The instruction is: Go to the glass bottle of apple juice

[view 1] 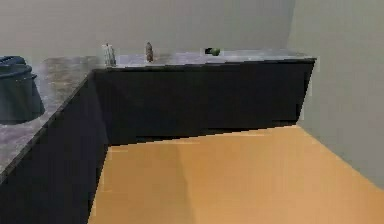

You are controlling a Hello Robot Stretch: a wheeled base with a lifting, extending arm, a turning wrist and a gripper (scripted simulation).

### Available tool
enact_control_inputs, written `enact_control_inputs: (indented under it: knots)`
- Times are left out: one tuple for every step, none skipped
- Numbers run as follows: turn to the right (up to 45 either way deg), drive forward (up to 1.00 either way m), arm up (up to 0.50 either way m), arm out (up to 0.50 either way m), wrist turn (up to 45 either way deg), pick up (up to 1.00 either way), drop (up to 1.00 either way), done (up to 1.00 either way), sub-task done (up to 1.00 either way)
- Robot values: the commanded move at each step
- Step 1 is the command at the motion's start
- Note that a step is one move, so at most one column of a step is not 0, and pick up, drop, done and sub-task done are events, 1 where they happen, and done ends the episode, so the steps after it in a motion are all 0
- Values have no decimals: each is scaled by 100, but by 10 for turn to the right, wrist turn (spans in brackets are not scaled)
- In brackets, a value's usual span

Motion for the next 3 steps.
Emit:
enact_control_inputs:
  knots:
    - [-90,0,0,0,0,0,0,0,0]
    - [0,100,0,0,0,0,0,0,0]
    - [-60,0,0,0,0,0,0,0,0]
